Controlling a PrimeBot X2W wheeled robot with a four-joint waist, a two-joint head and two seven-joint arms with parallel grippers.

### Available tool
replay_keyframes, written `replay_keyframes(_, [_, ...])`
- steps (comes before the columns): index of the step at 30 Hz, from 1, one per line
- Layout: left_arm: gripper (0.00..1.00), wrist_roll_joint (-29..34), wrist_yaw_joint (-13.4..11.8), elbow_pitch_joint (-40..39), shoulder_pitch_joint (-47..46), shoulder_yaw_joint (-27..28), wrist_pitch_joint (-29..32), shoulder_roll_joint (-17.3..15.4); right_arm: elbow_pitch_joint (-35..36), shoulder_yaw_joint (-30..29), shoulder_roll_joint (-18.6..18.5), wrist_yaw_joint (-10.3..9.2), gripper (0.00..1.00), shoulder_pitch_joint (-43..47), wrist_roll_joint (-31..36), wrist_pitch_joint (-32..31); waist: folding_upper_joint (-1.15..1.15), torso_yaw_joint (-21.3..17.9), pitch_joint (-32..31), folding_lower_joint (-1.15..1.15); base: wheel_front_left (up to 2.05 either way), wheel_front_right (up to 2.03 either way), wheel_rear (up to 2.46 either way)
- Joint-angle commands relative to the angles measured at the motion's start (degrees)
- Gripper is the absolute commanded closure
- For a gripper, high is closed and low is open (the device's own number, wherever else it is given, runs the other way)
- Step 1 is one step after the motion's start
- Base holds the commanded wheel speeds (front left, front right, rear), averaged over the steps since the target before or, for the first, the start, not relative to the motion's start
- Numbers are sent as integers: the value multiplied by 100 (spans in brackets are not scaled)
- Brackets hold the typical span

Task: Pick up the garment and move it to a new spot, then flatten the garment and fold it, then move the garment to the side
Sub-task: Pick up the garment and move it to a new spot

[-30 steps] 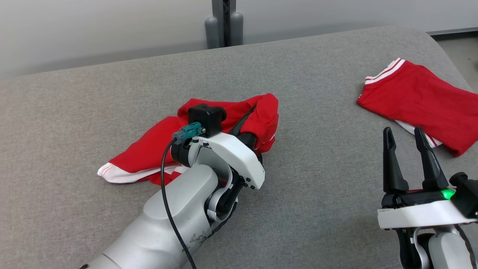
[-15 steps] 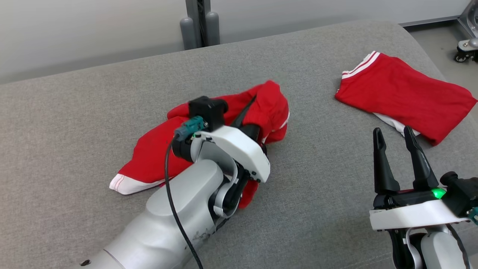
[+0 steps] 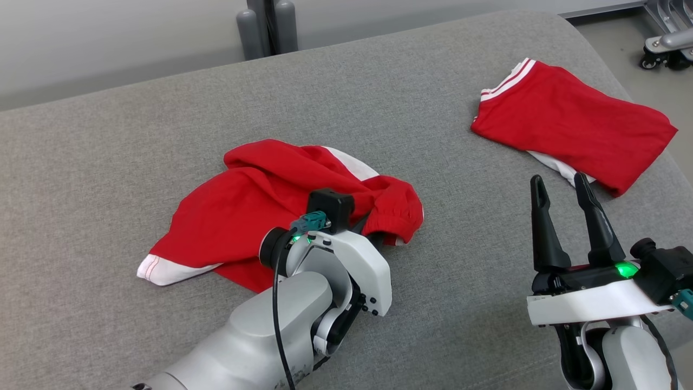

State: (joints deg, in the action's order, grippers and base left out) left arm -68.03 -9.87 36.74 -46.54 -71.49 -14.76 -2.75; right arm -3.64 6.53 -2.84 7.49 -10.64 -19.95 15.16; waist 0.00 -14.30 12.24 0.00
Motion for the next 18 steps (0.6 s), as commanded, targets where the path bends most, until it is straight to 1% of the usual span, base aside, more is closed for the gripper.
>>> replay_keyframes(1, [100,-51,30,27,-34,-63,60,-32,-10,10,-18,3,0,-53,-29,0,0,-25,16,0,0,0,0])
replay_keyframes(2, [12,-39,33,27,-35,-99,84,-32,-12,14,-19,3,0,-59,-34,0,0,-34,23,0,0,0,0])
replay_keyframes(3, [0,-28,24,28,-25,-126,104,-32,-12,17,-18,3,0,-65,-41,0,0,-40,31,0,0,0,0])
replay_keyframes(9, [0,113,104,73,49,-179,317,-33,-32,-62,-19,3,0,-64,-53,0,0,28,11,0,0,0,0])
replay_keyframes(13, [0,292,122,113,79,-182,346,-31,-62,-145,-19,3,0,-42,-36,0,0,149,-81,0,0,0,0])
replay_keyframes(18, [0,445,228,142,160,-184,410,-32,-111,-233,-19,3,0,30,-8,0,0,359,-286,0,0,0,0])
